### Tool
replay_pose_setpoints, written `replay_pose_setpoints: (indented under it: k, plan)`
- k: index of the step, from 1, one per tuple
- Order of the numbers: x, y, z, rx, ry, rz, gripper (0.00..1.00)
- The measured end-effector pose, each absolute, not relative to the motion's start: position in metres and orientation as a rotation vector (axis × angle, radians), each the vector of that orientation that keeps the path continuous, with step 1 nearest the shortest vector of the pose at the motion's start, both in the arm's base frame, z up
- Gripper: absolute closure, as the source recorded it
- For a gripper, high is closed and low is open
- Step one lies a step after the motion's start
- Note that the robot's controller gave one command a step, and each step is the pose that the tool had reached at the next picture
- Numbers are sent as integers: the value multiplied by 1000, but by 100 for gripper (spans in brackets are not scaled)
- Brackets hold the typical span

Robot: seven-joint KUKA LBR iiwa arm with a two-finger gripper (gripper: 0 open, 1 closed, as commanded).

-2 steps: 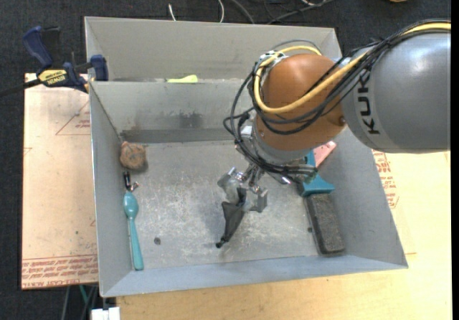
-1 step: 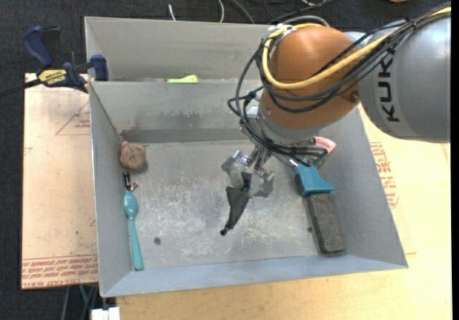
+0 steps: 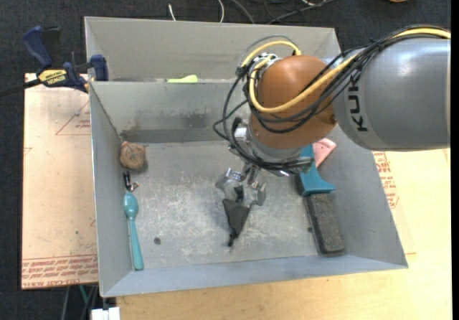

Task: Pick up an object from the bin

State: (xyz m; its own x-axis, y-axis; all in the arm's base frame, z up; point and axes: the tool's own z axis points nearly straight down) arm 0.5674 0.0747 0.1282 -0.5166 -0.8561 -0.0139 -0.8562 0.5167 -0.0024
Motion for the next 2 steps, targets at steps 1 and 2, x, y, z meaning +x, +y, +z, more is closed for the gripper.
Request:
replay_pose_setpoints:
  k: [1,2]
  plan:
    - [564,76,167,-1575,2711,16,100]
    - [560,75,219,-1616,2689,19,100]
